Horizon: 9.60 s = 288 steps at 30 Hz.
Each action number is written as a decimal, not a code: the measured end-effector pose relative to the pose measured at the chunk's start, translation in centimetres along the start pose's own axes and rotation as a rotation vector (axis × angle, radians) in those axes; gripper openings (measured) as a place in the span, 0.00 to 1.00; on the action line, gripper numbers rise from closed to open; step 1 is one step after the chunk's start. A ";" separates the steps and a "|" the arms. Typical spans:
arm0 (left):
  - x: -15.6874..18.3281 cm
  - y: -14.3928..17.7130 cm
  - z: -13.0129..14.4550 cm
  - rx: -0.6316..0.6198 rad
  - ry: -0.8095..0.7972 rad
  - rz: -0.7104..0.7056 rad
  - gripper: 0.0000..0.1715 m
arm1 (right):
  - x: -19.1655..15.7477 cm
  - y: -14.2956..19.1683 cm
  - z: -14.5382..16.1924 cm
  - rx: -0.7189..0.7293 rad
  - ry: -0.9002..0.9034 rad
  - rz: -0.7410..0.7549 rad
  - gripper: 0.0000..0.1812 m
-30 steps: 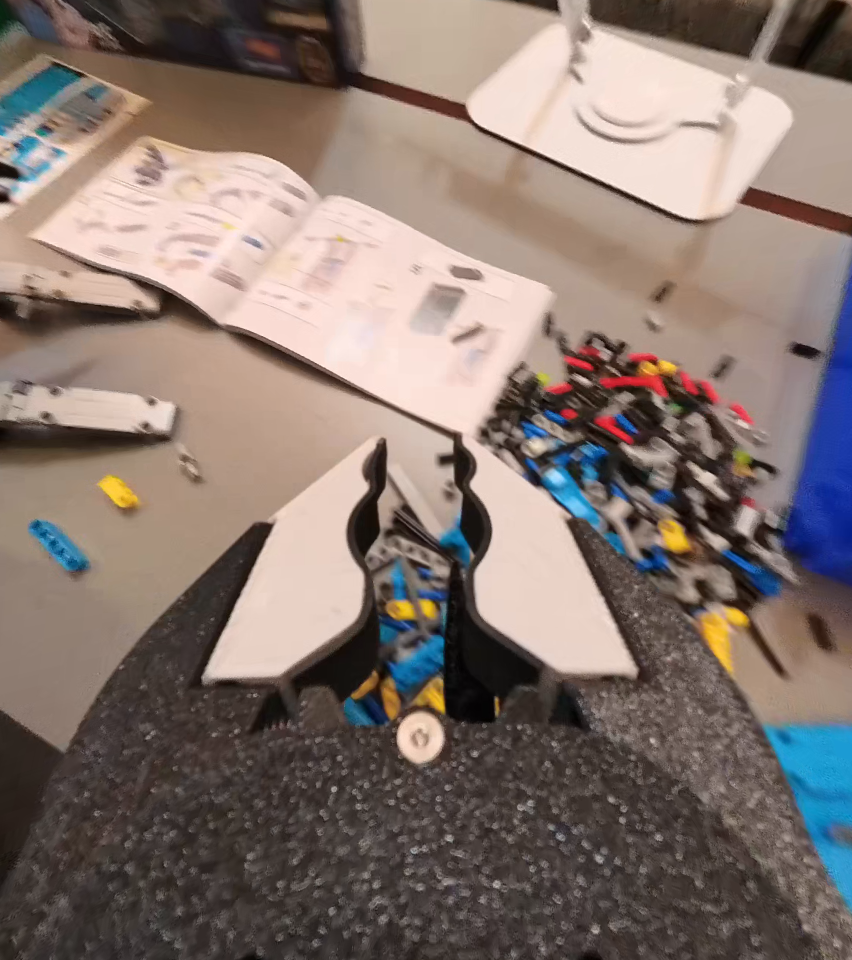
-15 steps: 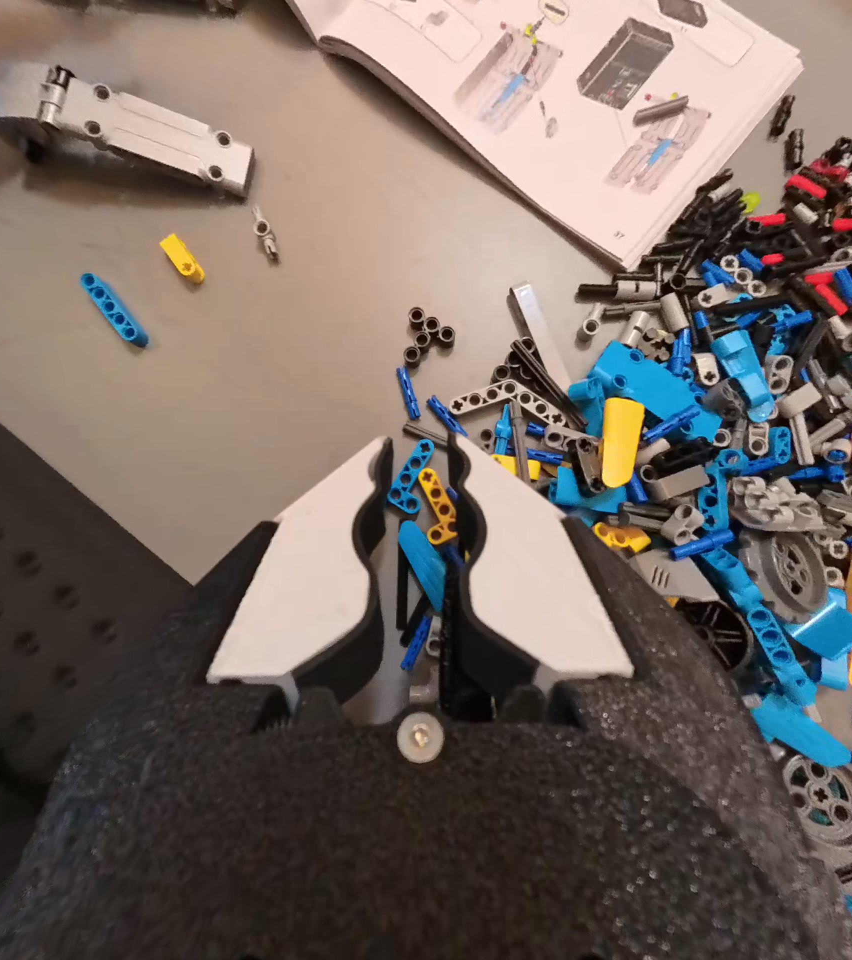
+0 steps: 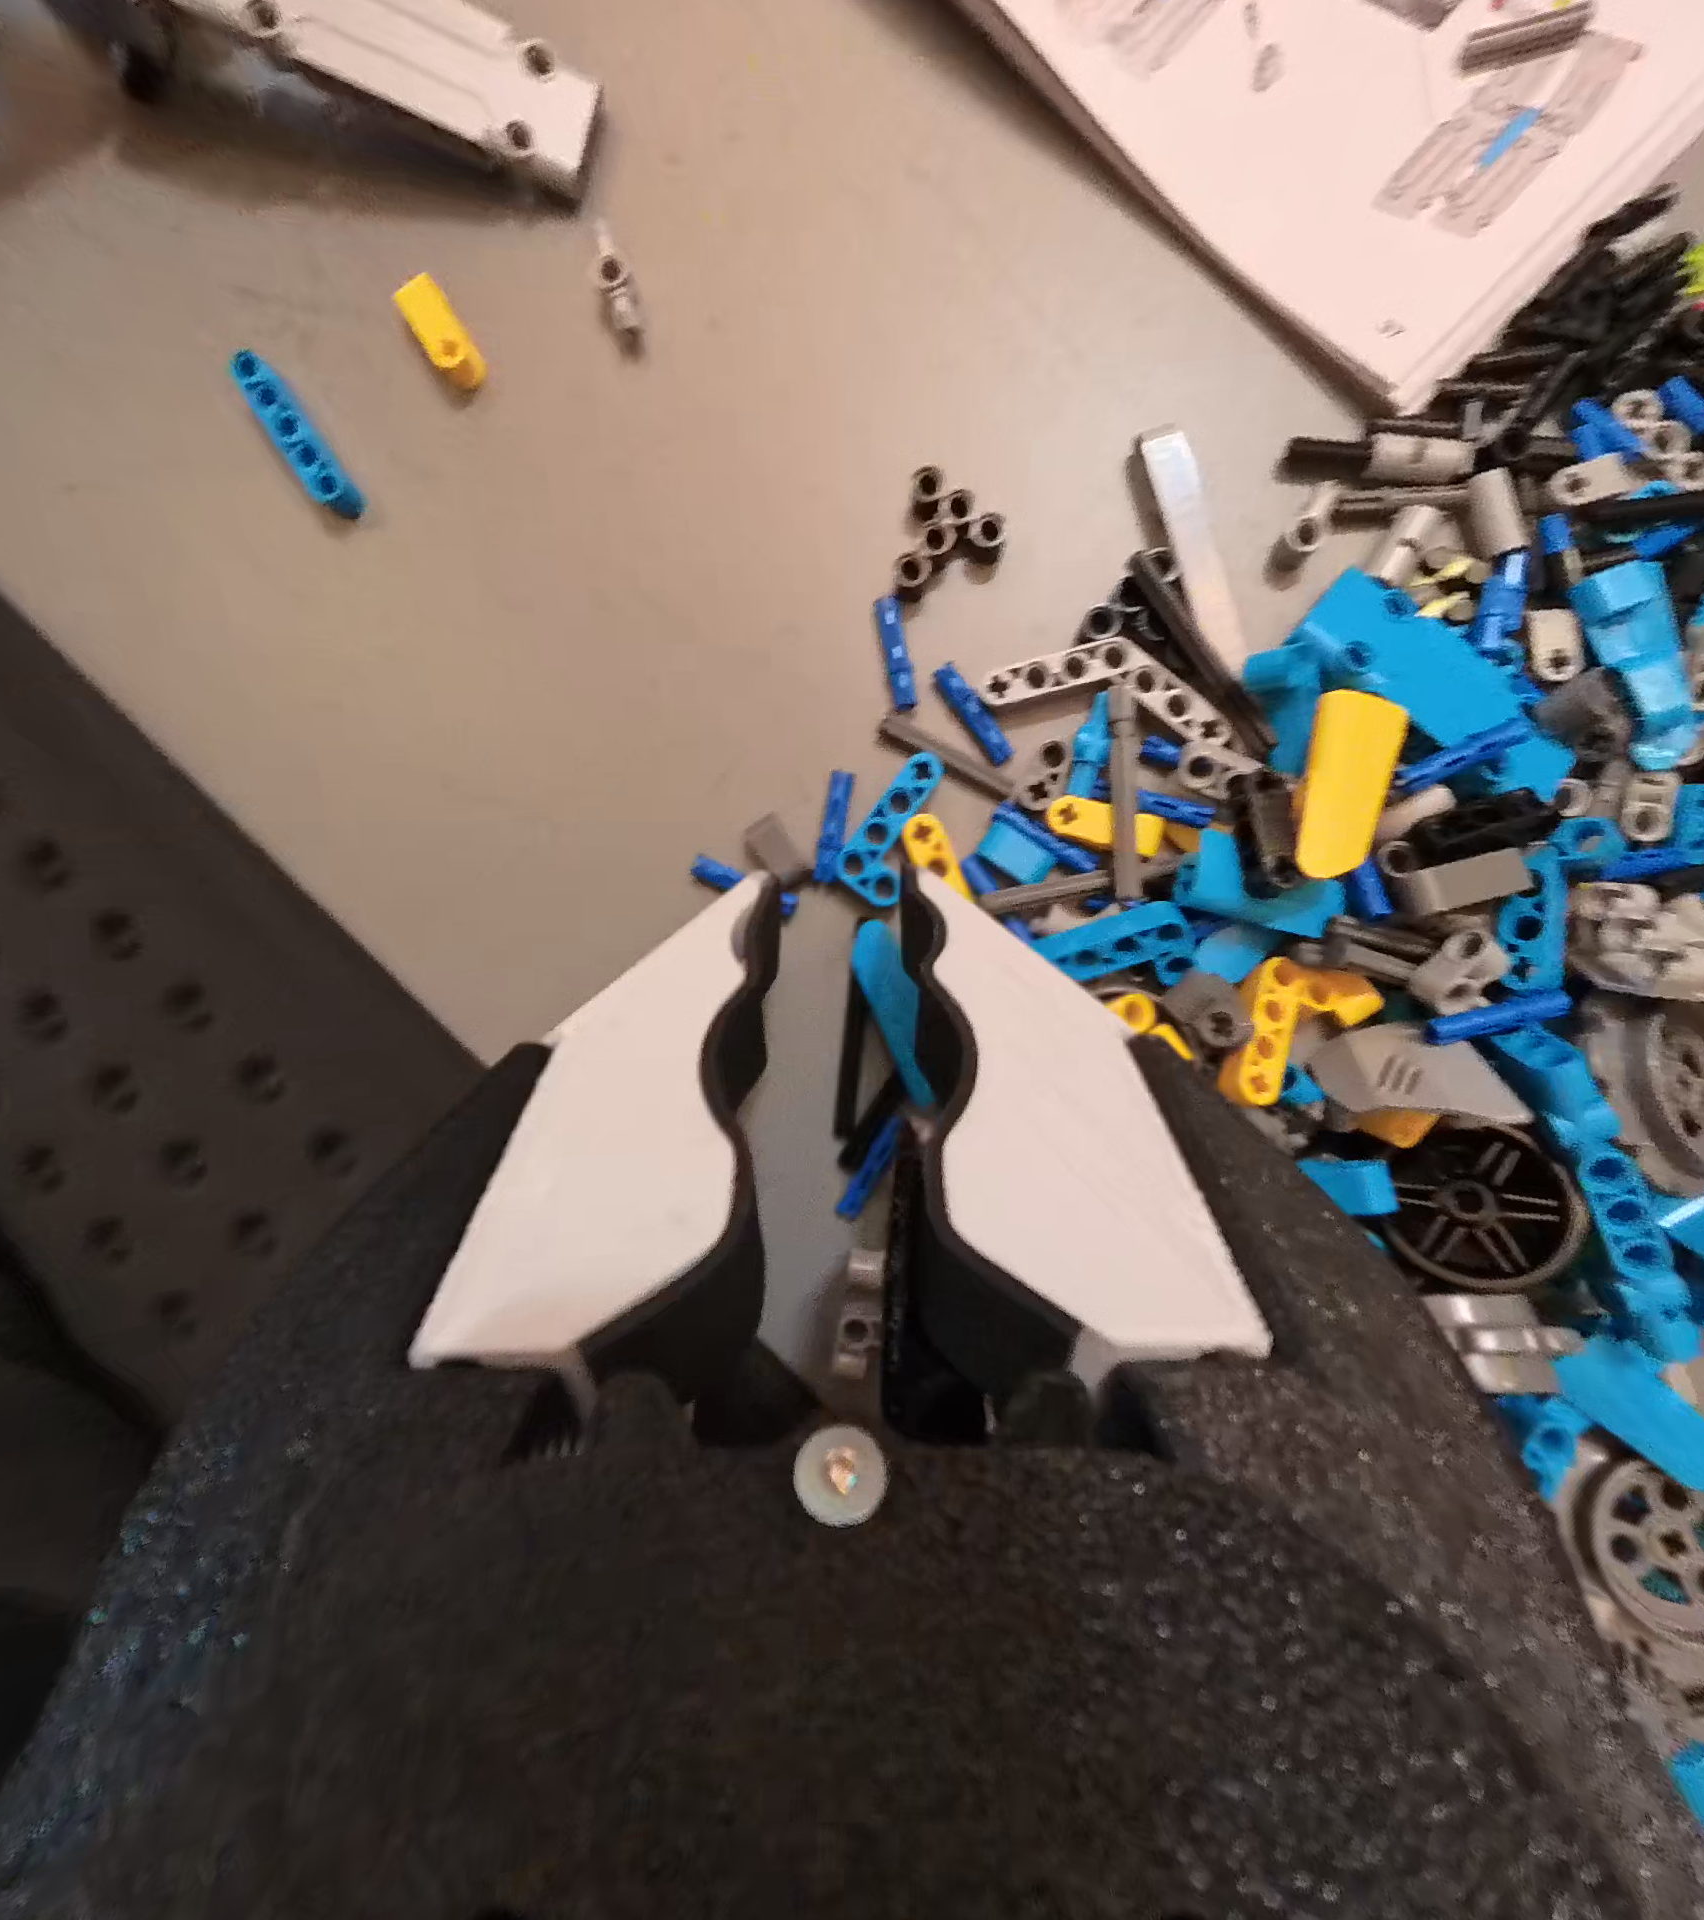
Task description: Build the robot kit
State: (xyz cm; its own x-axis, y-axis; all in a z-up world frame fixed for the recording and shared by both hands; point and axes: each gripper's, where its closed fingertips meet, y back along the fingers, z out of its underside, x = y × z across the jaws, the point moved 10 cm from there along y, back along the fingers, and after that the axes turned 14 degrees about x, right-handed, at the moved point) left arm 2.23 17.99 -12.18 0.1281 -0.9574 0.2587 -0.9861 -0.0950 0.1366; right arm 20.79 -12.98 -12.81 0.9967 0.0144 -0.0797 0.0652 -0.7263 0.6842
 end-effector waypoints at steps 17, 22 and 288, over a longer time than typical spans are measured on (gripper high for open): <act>0.2 -0.1 0.0 -0.005 -0.022 -0.003 0.16 | 0.9 -1.1 0.7 0.030 0.083 0.158 0.14; 0.2 -0.1 0.0 -0.006 -0.026 -0.004 0.16 | 1.8 0.0 -1.1 0.082 0.124 0.191 0.15; -5.0 3.4 0.1 0.014 0.138 -0.218 0.14 | -6.6 -25.4 -21.6 -0.221 0.558 -0.395 0.02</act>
State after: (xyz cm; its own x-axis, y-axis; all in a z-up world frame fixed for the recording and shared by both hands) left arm -1.78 22.46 -13.09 0.3503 -0.8676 0.3528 -0.9347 -0.2997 0.1909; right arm 13.55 20.25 -13.97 0.7690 0.6392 -0.0093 0.3750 -0.4393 0.8163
